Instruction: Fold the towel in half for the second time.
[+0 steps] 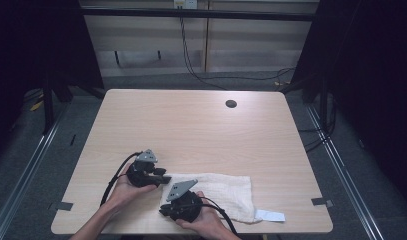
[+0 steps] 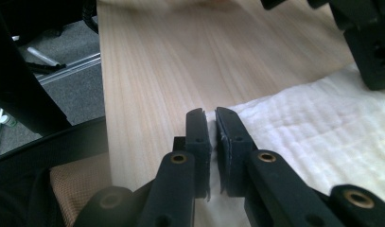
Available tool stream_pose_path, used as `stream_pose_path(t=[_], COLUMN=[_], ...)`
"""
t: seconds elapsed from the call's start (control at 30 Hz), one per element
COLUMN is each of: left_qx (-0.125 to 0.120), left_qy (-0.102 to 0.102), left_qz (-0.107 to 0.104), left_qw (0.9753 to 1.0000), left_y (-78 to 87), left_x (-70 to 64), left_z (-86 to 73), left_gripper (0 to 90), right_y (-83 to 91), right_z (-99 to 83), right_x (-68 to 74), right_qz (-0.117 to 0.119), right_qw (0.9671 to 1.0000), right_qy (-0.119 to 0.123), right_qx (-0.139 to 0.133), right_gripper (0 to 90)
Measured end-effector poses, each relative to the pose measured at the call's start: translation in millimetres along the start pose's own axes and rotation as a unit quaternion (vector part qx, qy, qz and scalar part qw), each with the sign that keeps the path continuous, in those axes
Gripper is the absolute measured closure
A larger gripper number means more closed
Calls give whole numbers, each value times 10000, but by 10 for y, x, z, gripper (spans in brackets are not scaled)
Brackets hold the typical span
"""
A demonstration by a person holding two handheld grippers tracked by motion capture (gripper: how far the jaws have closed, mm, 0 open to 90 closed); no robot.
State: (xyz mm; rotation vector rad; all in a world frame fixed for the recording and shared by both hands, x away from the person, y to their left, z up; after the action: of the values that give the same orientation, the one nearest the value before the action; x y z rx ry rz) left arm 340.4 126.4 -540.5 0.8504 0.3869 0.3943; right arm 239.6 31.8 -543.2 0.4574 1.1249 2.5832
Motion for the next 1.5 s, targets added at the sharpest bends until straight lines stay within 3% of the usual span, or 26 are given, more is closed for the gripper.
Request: stream_pose_path(t=[0.17,0.37,0.47,0.67,1.0,1.13,1.5], left_qx=[89,79,99,-106,-430,-417,-703], left_qy=[-119,-61,36,288,456,502,732], left_qz=[-3,-148,-262,-452,-571,-477,-597], left_qw=[9999,9998,9996,9985,9964,9967,9930], left_y=[5,-5,0,73,208,252,439], left_x=[-5,-23,-17,11,35,72,173], left_z=[-9,-9,-13,-5,70,68,71], left_gripper=[763,849,857,858,857,858,857], right_y=[6,18,30,82,175,240,340], right_z=[3,5,4,41,127,187,364], right_x=[10,23,32,46,49,38,59], right_qz=[67,129,174,253,308,323,320], right_qw=[9999,9998,9997,9995,9991,9987,9978], right_qy=[-121,-146,-135,-183,-205,-235,-228], right_qx=[61,94,121,-9,-192,-323,-533], right_gripper=[848,856,858,858,859,859,860])
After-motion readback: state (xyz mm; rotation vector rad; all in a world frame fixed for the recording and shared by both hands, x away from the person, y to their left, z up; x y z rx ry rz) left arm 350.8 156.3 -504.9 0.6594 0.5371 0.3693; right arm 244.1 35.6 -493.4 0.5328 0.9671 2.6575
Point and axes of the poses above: each handheld gripper's, and its own axes: y roughly backward along the jaws, z roughly out of its top, x roughly to its left, the point moved 6 cm from there along -y, roughly forward along the jaws, and after that the axes turned 7 degrees about x, right-handed, at the moved point
